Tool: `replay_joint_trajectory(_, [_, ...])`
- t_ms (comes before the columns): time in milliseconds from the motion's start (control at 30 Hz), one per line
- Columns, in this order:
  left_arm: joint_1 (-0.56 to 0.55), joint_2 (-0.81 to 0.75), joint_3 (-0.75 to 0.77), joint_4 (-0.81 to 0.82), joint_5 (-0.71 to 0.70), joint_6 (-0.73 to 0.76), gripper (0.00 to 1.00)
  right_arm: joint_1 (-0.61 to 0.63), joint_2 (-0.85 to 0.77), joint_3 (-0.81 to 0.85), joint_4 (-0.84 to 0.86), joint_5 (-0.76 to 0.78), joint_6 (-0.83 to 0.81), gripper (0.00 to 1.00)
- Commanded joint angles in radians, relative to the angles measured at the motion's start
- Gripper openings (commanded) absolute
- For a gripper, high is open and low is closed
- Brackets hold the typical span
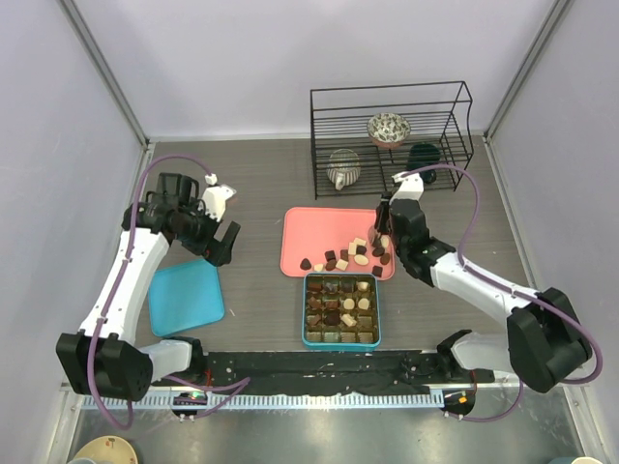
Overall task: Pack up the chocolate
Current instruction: Pick up the fake chocolate from the plate, then place the fake chocolate in the packing box.
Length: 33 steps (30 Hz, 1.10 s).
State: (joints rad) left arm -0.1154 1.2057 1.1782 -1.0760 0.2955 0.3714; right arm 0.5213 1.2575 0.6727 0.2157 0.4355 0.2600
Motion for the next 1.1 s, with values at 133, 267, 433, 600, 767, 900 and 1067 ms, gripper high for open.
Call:
replay_joint_trajectory(133, [0.005, -0.021, 0.026, -0.010, 0.002, 0.006, 1.00, 0.052, -0.156, 0.102, -0.045, 0.032, -0.070, 0.24])
replay_joint_trajectory(267, [0.005, -0.018, 0.023, -0.006, -0.001, 0.006, 1.00, 0.162, -0.243, 0.136, -0.171, 0.107, -0.077, 0.24])
replay_joint_trajectory(433, [0.005, -0.009, 0.015, 0.005, -0.002, 0.001, 1.00, 0.333, -0.348, 0.154, -0.367, 0.226, -0.009, 0.24])
replay_joint_trajectory(600, [0.006, 0.003, 0.012, 0.010, 0.004, -0.002, 1.00, 0.476, -0.453, 0.148, -0.577, 0.292, 0.120, 0.24])
replay_joint_trajectory(767, [0.005, 0.006, 0.018, 0.010, -0.001, -0.002, 1.00, 0.611, -0.487, 0.168, -0.731, 0.338, 0.229, 0.24])
replay_joint_trajectory(900, [0.005, 0.006, 0.020, 0.007, -0.001, -0.002, 1.00, 0.675, -0.491, 0.205, -0.799, 0.348, 0.283, 0.24])
replay_joint_trajectory(1067, [0.005, 0.005, 0.014, 0.002, -0.001, -0.006, 1.00, 0.755, -0.484, 0.232, -0.866, 0.355, 0.338, 0.24])
